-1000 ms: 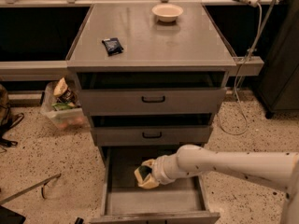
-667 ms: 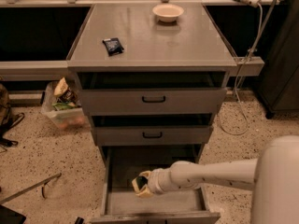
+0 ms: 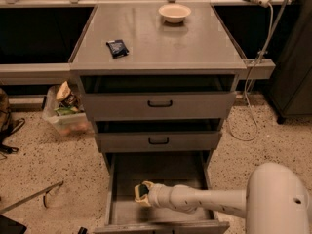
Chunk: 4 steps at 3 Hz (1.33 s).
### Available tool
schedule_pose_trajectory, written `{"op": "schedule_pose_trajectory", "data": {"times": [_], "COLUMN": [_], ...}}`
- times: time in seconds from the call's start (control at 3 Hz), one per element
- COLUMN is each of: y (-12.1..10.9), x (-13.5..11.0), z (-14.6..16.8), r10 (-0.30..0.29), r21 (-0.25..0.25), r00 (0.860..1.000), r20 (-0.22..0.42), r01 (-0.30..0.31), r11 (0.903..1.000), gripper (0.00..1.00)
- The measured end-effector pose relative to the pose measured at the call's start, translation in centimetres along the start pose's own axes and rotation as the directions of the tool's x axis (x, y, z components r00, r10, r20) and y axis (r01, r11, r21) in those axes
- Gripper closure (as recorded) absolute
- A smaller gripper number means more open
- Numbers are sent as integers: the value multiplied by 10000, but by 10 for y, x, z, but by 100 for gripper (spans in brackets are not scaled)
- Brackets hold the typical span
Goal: Place sponge into bottom drawer
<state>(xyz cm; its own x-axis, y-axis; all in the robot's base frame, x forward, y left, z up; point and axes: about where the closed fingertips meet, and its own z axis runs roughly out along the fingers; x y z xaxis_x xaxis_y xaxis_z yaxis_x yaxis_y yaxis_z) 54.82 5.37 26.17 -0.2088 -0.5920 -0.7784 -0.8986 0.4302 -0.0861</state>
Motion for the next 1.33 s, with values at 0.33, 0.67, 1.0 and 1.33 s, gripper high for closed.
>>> {"op": "schedule_pose_trajectory", "data": {"times": [0.33,0.67,1.0,1.33], "y": [12,11,-5,-30], "x": [22,22,28,50], "z": [17,19,43,77], "r10": [502,478,387,350], "r21": [-77,-76,119,353], "r00": [9987,9989,9992,9991], "r20": [-38,-30,-59,-255], "r01": [-503,-479,-386,-341], "r11": [9987,9988,9992,9988], "gripper": [100,100,100,100]}}
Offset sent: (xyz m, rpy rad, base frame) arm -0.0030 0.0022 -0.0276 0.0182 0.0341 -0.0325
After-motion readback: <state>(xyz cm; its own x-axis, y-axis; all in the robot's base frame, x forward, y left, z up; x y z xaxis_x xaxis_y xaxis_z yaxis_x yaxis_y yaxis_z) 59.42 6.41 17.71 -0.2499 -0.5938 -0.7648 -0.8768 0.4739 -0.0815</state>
